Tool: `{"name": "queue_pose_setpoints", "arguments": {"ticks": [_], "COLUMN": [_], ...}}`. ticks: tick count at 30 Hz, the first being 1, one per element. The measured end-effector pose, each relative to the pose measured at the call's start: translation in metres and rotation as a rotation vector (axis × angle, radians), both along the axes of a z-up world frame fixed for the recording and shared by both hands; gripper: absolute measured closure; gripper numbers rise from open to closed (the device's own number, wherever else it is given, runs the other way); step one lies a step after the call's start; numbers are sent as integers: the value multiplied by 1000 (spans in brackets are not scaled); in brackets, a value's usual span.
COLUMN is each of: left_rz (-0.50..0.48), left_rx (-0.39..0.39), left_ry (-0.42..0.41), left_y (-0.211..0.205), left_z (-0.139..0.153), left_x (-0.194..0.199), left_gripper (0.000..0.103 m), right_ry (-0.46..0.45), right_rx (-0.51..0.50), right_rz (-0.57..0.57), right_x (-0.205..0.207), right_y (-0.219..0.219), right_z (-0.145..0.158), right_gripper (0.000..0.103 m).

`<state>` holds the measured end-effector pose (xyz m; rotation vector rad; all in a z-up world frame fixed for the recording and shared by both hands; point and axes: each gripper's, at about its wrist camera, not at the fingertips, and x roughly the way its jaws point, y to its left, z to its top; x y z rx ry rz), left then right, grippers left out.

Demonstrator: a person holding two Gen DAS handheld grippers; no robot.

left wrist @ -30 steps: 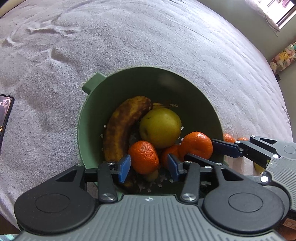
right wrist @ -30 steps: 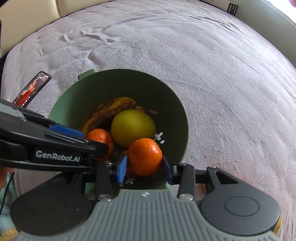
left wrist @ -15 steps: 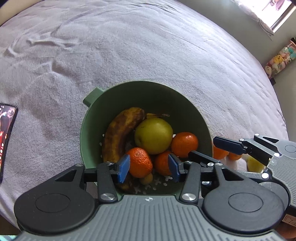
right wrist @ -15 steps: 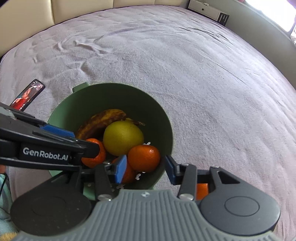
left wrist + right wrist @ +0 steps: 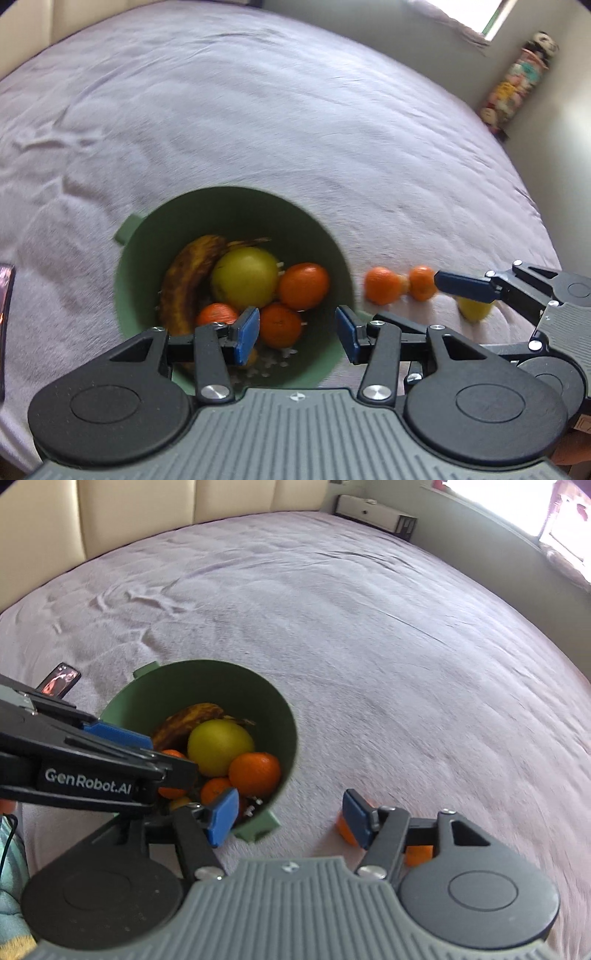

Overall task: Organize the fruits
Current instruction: 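Move both tools back toward the large pear and last mandarins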

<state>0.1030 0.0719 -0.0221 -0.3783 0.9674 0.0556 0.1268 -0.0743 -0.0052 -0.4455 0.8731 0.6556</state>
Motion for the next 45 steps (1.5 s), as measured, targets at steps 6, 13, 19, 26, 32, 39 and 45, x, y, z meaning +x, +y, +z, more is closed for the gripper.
{"name": "queue_pose_setpoints", "arguments": {"ticks": [6,13,19,26,32,39,45], "left_rz": [-95,-198,-270,-340,-390,-441,-421], "left_rx": [46,124,176,225,255,271,341], "left_ry": [-66,-122,-172,-200,-237,-276,-283], "left_y": [-30,-64,-88,-114,-133,-148,-156], "left_z": [7,11,7,-7,-18,-33,-46], "left_x": [-1,-5,-6,-6,-4,0,6], "left_gripper": [47,46,46,46,46,47,46], "right_ry": [4,23,12,41,77,78,58], "right_rx": [32,89,88,93,103,117,107], "right_rz": [-119,-290,-369,-422,-455,-543,-568], "right_x": [-14,-21,-20,-16,-9,6,18], "right_y": [-47,-99,-125,-145,-158,-172,-177], "right_z": [-1,-7,-18,-35,-51,-64,-71], "right_gripper": [42,42,42,42,42,42,42]}}
